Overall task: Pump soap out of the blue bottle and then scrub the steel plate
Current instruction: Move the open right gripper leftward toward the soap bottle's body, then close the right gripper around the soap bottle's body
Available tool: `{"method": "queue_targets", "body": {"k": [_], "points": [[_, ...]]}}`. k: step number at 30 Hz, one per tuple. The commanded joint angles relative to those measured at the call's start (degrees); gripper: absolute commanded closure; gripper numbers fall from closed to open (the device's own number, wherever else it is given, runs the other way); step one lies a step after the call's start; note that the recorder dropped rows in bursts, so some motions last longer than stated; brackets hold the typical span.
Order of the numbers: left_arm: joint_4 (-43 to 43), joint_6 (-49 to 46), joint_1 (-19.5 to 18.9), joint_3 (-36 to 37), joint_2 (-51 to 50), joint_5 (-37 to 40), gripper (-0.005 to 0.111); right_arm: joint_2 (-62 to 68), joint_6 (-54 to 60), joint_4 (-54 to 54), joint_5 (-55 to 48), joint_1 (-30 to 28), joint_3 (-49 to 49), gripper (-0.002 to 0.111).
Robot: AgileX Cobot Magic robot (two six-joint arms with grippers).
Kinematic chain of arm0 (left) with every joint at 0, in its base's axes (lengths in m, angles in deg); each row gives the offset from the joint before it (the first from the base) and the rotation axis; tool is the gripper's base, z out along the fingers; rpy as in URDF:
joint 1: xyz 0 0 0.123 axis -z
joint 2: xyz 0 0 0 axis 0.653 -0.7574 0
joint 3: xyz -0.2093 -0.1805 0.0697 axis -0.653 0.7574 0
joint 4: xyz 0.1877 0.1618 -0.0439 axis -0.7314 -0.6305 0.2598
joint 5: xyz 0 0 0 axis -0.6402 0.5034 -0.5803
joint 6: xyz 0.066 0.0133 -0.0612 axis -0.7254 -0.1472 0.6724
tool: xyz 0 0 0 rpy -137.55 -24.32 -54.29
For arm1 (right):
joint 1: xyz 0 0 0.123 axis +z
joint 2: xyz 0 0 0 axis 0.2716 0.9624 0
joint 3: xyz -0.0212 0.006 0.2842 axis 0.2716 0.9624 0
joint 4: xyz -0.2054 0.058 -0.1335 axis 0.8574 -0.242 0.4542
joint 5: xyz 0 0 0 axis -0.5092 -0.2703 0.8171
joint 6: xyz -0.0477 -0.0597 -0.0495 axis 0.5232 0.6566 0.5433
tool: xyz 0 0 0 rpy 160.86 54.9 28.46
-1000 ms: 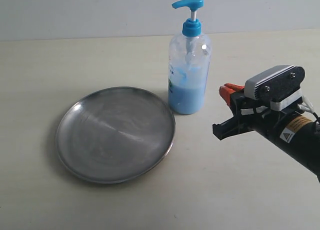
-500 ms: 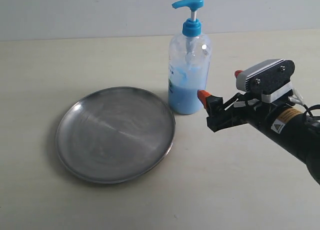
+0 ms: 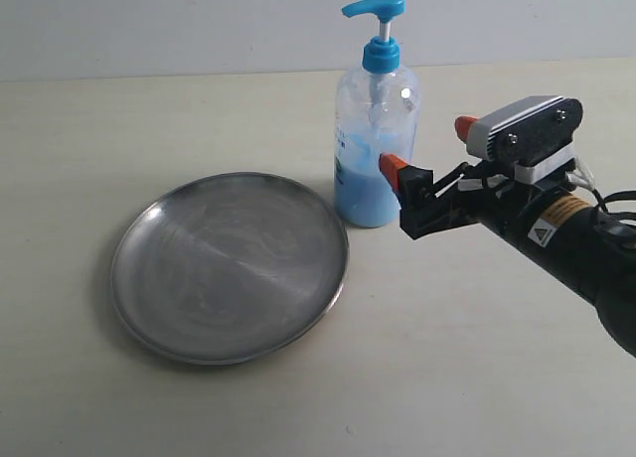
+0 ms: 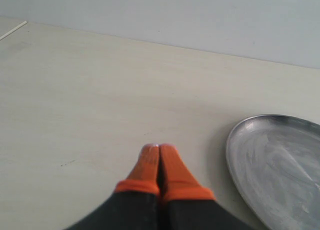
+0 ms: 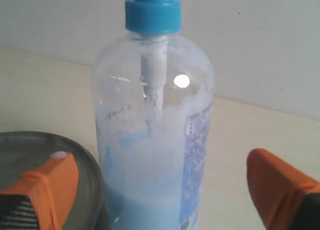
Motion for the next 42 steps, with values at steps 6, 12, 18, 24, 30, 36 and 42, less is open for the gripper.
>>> {"method": "queue_targets", "body": {"k": [6,12,18,24,30,36,42], "points": [[-0.2,0.2,-0.1,0.2,0.3,-0.4,0.107,0.5,0.0,2.2,-7.2,0.2,-5.7,0.003],[-0.2,0.2,-0.1,0.2,0.3,-0.4,0.107,3.1,0.0,1.8,-8.0,0.2,-7.9,0.003],[-0.2,0.2,-0.1,0.2,0.3,-0.4,0.107,6.6,-3.7,2.7,-7.8,0.2,-10.4,0.003],[-0.2,0.2,-0.1,0.2,0.3,-0.4,0.107,8.6,-4.6,3.4,-7.4,0.2,-12.9,0.003],[-0.2,0.2,-0.1,0.2,0.3,-0.4,0.107,11.4,-5.8,3.4,-7.4,0.2,-15.6,0.003],[-0.2,0.2,-0.1,0.2,0.3,-0.4,0.107,13.2,-9.4,3.3,-7.4,0.2,-18.1,0.003],[-0.2,0.2,-0.1,0.2,0.3,-0.4,0.107,14.6,-10.5,3.3,-7.3,0.2,-19.5,0.003]]}}
